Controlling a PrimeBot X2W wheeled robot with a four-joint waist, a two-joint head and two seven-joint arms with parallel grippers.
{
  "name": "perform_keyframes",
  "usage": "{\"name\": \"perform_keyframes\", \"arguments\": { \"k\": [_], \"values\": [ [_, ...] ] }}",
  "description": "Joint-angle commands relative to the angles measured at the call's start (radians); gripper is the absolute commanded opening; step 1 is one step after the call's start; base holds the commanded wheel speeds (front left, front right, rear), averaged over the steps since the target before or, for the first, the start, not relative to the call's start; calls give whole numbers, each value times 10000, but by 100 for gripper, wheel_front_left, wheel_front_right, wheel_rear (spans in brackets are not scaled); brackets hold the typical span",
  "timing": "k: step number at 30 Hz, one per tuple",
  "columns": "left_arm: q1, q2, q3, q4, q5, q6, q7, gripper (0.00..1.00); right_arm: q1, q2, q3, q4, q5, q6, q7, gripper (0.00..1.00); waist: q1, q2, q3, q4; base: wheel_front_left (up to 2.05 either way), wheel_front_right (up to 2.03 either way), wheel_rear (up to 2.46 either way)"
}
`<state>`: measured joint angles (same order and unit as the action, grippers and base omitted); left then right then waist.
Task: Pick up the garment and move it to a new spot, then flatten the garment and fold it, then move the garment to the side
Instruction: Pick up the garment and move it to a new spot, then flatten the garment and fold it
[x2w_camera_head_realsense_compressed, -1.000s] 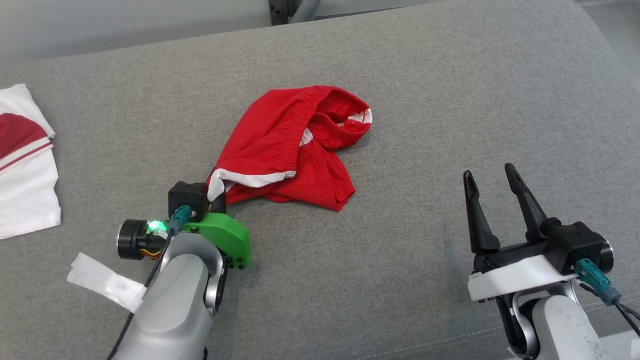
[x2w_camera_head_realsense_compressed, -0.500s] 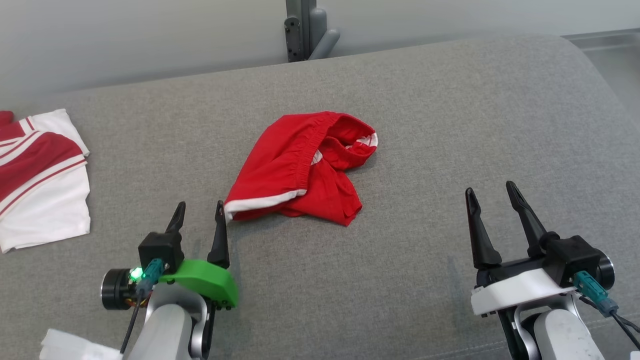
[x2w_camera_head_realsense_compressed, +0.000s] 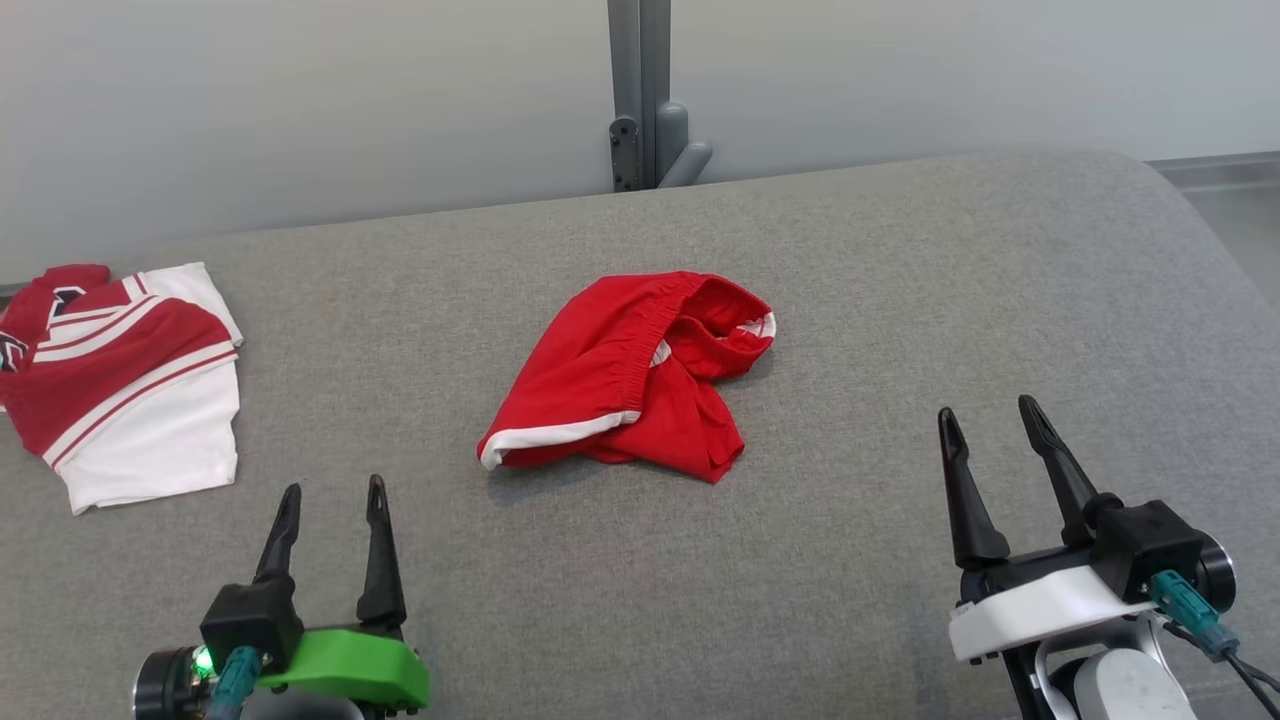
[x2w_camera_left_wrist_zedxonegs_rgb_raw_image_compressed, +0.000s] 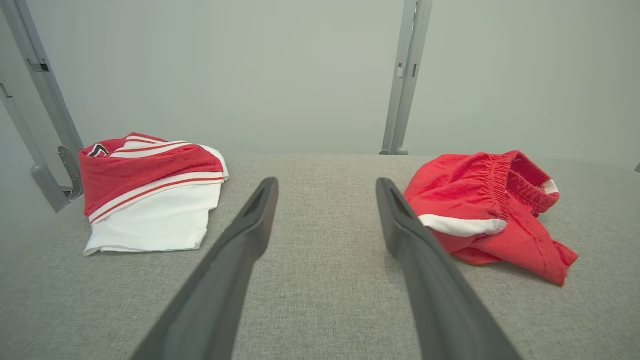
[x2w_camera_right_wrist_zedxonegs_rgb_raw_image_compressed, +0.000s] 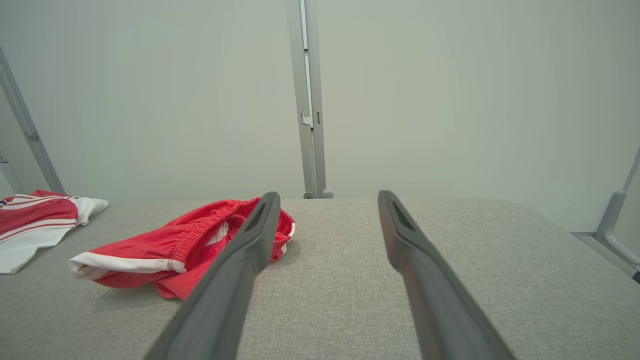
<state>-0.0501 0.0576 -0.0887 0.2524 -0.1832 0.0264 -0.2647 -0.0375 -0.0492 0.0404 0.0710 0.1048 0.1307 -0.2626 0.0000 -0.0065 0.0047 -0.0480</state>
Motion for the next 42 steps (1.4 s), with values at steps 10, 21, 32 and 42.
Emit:
{"name": "perform_keyframes", "arguments": {
  "k": [10,21,32,42],
  "values": [
    [1146,-62,427,-844,216,117,-1,100,411,-18,110,-111,162,1,-26,100,0,65,-242,213,0,0,0],
    [1247,-73,458,-910,41,188,-1,100,388,-18,173,-14,246,1,-26,100,0,65,-168,161,0,0,0],
    [1255,-72,323,-889,69,285,-1,100,350,-18,116,-3,260,1,-26,100,0,65,-111,135,0,0,0],
    [670,-70,-10,-641,481,102,-1,100,245,-18,118,-22,247,1,-26,100,0,65,74,79,0,0,0]
  ]
}}
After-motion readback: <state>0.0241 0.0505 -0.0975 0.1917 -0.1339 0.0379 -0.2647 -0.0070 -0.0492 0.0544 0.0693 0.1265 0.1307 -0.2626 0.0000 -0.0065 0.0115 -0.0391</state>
